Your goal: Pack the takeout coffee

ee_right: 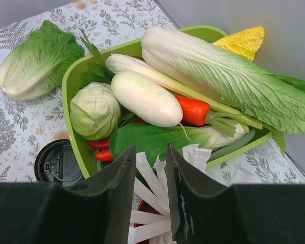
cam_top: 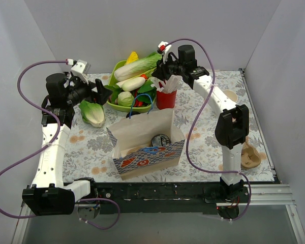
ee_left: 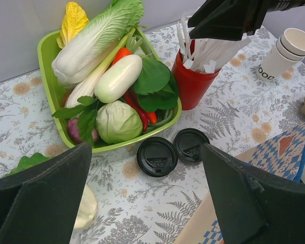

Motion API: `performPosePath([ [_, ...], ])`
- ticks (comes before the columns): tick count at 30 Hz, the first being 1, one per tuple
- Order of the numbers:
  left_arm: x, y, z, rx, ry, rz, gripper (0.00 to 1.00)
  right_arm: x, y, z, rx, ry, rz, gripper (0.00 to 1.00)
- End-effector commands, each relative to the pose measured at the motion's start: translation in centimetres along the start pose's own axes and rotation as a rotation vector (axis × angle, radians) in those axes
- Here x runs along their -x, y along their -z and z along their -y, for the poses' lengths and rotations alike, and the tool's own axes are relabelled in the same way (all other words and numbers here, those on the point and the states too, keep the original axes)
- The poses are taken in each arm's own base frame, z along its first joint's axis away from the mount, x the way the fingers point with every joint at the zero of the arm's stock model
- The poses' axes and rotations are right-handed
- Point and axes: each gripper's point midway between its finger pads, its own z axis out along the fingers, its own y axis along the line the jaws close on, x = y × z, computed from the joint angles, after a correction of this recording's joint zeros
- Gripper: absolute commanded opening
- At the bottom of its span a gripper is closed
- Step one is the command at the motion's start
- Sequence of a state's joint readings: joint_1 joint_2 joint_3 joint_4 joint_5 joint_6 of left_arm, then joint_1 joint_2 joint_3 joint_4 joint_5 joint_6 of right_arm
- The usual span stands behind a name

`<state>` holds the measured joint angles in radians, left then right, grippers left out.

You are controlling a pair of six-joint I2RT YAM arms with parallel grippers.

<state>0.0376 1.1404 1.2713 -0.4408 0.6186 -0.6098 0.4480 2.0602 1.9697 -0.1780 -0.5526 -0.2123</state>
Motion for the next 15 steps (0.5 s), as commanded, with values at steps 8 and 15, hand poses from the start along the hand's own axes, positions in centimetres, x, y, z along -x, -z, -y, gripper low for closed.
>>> performPosePath([
  [8,0.6,0.8,0.3,-0.003,-0.014,0.022,0.91,-0.7,-0.8,0.3,0.002,0.005,0.003,0.22],
  [15,0.7,1.0,0.4,-0.003,-0.017,0.027,0.91,2.0,-0.2,0.1,0.005,0.051,0.054,0.01],
])
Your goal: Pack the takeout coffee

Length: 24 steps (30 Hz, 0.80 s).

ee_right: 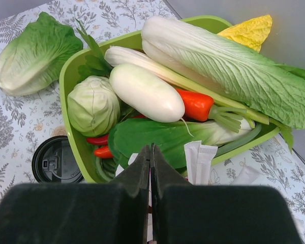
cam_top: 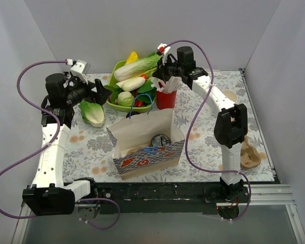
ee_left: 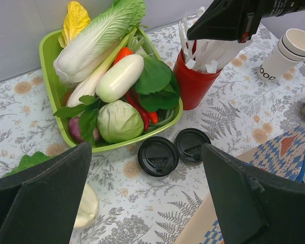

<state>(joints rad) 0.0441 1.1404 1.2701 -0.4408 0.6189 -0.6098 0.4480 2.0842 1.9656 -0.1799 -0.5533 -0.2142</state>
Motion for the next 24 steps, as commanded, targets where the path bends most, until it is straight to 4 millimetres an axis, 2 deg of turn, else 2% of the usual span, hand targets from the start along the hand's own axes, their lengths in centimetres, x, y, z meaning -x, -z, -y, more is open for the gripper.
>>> performPosePath([
  [1,0.6,0.9,0.6,-0.009,-0.019,0.026,0.91,4.6,1.2,-0.2,-0.007,0.084,0.095,0.01],
  [3,0.7,1.0,0.7,-0.011,-0.019,0.03,0.91,6.3,2.1,-0.4,-0.017,0.112,0.124,0.01],
  [7,0.6,1.0,0.8,-0.015,-0.017,0.031,0.91,11.3,5.3,-1.2,-0.049,0.181,0.216,0.01],
  [9,0.7,1.0,0.8,-0.017,-0.017,0.035,0.91,12.8,6.4,-1.4,-0.062,0.201,0.241,0.01],
  [10,0.7,1.0,0.8,-0.018,-0.015,0.036,0.91,14.2,7.5,-1.9,-0.068,0.221,0.267,0.01],
  [15,1.0,1.1,0.9,-0.02,-0.02,0.045,0.91,18.0,11.0,-3.8,-0.075,0.258,0.336,0.01],
  [16,1.0,1.1,0.9,-0.018,-0.024,0.046,0.91,19.1,12.4,-4.7,-0.076,0.269,0.359,0.01],
  [18,1.0,1.1,0.9,-0.015,-0.028,0.047,0.91,20.2,13.8,-5.8,-0.065,0.269,0.382,0.01],
  [19,1.1,1.1,0.8,-0.012,-0.032,0.05,0.91,21.4,15.4,-6.8,-0.063,0.282,0.407,0.01],
  [20,1.1,1.1,0.8,-0.012,-0.035,0.051,0.91,21.8,16.2,-7.6,-0.047,0.271,0.412,0.01],
  [21,1.2,1.2,0.7,-0.008,-0.038,0.053,0.91,22.9,17.9,-8.9,-0.039,0.284,0.436,0.01],
  [23,1.3,1.3,0.6,-0.002,-0.051,0.057,0.91,23.1,19.4,-10.8,0.009,0.282,0.441,0.01],
  [24,1.3,1.3,0.6,0.001,-0.056,0.056,0.91,24.2,21.5,-12.5,0.023,0.297,0.471,0.01],
])
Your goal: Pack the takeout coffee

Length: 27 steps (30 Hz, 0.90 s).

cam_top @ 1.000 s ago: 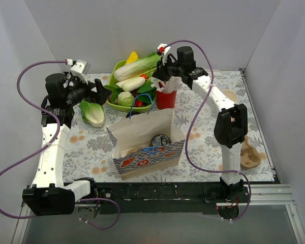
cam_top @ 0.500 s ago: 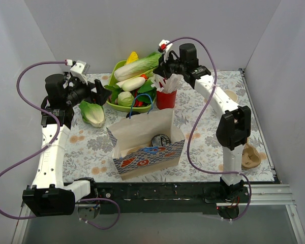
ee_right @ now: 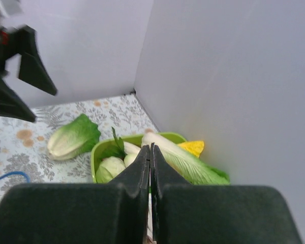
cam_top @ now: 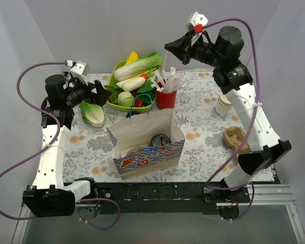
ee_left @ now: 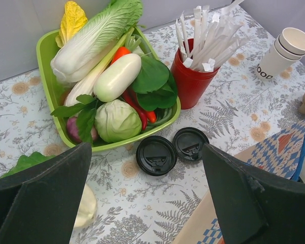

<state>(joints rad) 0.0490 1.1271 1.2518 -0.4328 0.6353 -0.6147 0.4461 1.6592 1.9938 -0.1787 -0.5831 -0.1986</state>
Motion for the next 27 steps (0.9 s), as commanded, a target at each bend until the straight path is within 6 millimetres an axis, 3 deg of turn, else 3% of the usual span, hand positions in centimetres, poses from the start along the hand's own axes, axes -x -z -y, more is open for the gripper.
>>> performPosePath([
  [1,1.3,1.0,0.2,0.017,-0.068,0.051,0.91,7.9,4.9,-4.1,0.076,0.029,0.127,0.01],
  [2,1.2,1.1,0.0,0.03,-0.071,0.052,0.91,7.9,5.6,-5.2,0.112,0.015,0.123,0.01],
  [3,1.2,1.1,-0.1,0.034,-0.074,0.054,0.91,9.4,7.1,-6.5,0.128,0.018,0.145,0.01],
  [8,1.3,1.2,-0.3,0.044,-0.08,0.053,0.91,11.0,11.5,-12.1,0.3,-0.005,0.149,0.01],
  [12,1.8,1.7,0.4,0.026,-0.085,0.058,0.91,10.1,14.6,-15.4,0.368,-0.057,0.099,0.01],
  [16,2.4,2.9,1.3,0.025,-0.098,0.077,0.91,5.7,15.9,-17.6,0.438,-0.167,-0.042,0.01],
  [21,2.2,4.5,2.8,0.011,-0.119,0.098,0.91,3.4,15.4,-18.6,0.498,-0.227,-0.077,0.01],
  [26,2.3,6.1,3.5,0.037,-0.146,0.135,0.91,0.4,12.8,-18.7,0.519,-0.23,-0.127,0.01],
  [27,2.2,6.3,3.6,0.04,-0.149,0.134,0.91,-0.4,11.8,-19.6,0.555,-0.211,-0.138,0.01],
])
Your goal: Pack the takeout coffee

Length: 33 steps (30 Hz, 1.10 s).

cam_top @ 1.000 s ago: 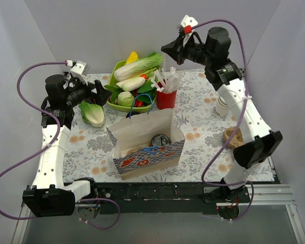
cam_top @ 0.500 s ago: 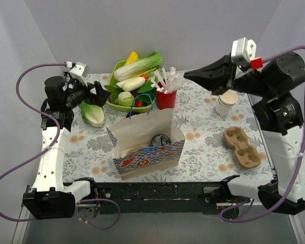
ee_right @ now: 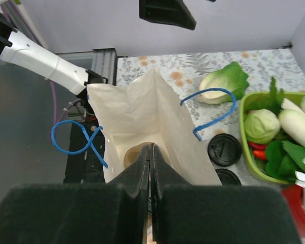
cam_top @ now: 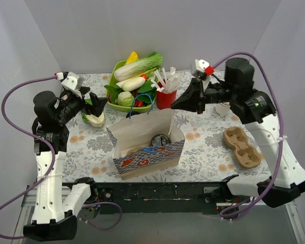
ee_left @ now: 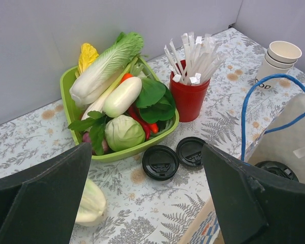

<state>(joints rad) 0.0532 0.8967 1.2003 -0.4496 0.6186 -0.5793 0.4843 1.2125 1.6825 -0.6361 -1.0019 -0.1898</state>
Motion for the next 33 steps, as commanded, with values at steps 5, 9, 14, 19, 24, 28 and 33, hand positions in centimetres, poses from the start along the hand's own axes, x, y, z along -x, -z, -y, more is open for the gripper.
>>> performPosePath([
  [5,1.1,2.0,-0.4,0.063,-0.07,0.024,0.91,-4.2,-9.7,-1.1,0.083,0.159,-0.106,0.12],
  [9,2.1,2.6,-0.5,0.082,-0.084,0.036,0.92,-3.3,-14.1,-0.4,0.08,0.072,-0.11,0.76],
  [14,4.5,3.4,-0.2,0.093,-0.101,0.074,0.94,-2.3,-10.4,4.7,-0.141,0.055,-0.128,0.88],
  [19,5.9,3.9,-0.4,0.135,-0.072,0.109,0.98,-0.7,-0.7,11.5,-0.652,0.094,-0.136,0.98],
  [24,5.6,4.5,-1.6,0.237,0.052,0.106,0.98,-2.5,9.1,15.9,-1.059,0.017,-0.243,0.98],
  [28,5.8,4.6,-0.2,0.182,0.159,0.074,0.98,-6.1,13.8,17.5,-1.187,-0.261,-0.335,0.98],
  [33,4.2,4.1,-0.5,0.189,0.219,-0.02,0.98,-8.7,18.5,17.7,-1.351,-0.396,-0.359,0.98],
])
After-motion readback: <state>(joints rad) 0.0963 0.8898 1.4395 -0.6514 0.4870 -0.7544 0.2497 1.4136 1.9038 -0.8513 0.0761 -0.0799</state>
